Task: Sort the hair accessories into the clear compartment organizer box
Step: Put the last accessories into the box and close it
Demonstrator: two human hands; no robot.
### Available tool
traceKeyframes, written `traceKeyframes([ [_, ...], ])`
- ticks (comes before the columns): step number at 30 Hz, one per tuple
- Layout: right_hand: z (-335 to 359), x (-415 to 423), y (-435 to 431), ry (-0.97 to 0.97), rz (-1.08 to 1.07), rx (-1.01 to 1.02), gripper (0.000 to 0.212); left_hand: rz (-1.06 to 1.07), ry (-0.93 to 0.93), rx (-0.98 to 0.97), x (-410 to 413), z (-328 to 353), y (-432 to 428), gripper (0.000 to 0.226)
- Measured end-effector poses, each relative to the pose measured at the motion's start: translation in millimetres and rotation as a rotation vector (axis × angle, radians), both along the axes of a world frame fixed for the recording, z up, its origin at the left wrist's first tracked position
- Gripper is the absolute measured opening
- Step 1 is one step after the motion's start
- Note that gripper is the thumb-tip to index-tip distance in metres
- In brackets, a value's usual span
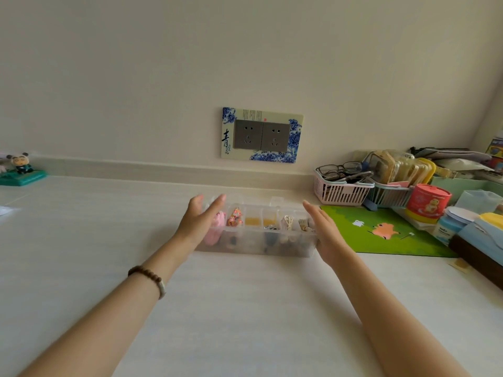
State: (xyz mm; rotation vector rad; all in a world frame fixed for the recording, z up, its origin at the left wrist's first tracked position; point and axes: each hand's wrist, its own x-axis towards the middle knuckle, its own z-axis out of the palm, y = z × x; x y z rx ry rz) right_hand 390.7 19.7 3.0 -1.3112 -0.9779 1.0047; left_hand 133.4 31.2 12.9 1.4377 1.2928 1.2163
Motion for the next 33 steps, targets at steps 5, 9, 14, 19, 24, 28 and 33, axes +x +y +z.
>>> traceKeyframes([
  [5, -5.4, 8.1, 3.5, 0.105, 0.075, -0.058, 0.086, -0.139, -0.153, -0.193, -3.0, -4.7, 16.4, 0.067],
  [9, -8.4, 14.1, 8.1, 0.185, 0.180, -0.112, 0.062, -0.180, -0.261, -0.294, -6.8, -9.9, 24.2, 0.042],
  [14, -8.1, 8.3, 4.6, 0.127, 0.228, -0.171, 0.082, -0.144, -0.195, -0.282, -14.1, -15.7, 30.9, 0.060],
  [19, -7.3, 5.8, 2.5, 0.094, 0.162, -0.095, 0.094, -0.178, -0.170, -0.263, -18.0, -11.0, 21.2, 0.075],
  [24, -2.6, 1.2, -3.6, 0.015, 0.100, 0.059, 0.096, -0.142, -0.181, -0.107, -17.2, -9.5, 13.0, 0.086],
  [28, 4.6, -1.9, -7.4, -0.056, 0.016, 0.180, 0.070, -0.071, -0.139, 0.000, -12.3, -4.3, 6.3, 0.102],
  [33, 22.3, -10.7, -19.8, -0.144, 0.011, 0.303, 0.073, -0.010, -0.159, 0.131, -8.1, 6.1, -1.0, 0.081],
])
